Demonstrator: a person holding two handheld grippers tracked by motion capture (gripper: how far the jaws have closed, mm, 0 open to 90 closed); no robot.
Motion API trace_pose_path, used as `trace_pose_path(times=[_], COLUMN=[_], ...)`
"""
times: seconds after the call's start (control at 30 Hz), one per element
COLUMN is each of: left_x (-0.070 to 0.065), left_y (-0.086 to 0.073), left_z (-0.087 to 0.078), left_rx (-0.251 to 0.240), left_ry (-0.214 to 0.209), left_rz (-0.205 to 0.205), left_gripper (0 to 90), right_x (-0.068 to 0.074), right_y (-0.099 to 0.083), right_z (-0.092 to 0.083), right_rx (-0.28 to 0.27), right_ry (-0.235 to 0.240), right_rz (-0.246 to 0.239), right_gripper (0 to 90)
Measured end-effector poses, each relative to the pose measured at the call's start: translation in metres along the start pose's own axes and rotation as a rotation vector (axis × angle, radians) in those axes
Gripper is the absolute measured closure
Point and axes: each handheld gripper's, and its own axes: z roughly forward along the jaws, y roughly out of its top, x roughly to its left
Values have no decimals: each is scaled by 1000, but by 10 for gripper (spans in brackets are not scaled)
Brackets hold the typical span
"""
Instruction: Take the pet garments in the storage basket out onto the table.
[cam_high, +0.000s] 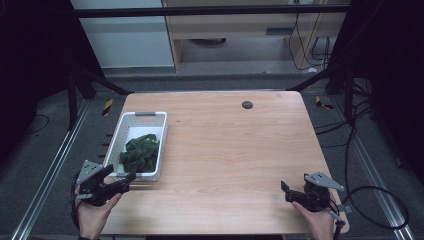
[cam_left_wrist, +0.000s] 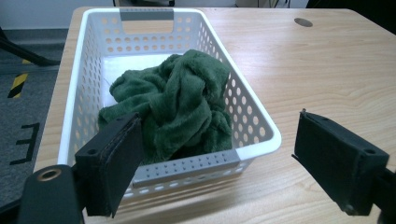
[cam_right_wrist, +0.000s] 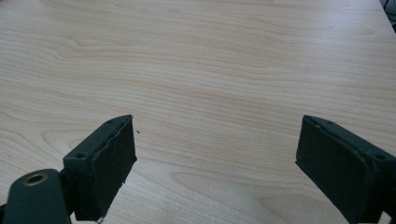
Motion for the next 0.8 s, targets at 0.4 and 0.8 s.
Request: trace_pose_path(times=[0.4, 0.8], left_x=[4, 8], left_y=[13, 27], left_z=[12, 24], left_rx=[19, 46], left_ry=[0, 12], left_rz=[0, 9], left_gripper=[148, 148], right_x=[1, 0], right_y=[1, 1], right_z=[1, 2], right_rx=[0, -1], right_ry=[9, 6], right_rz=[-1, -14], right_gripper=[117, 115])
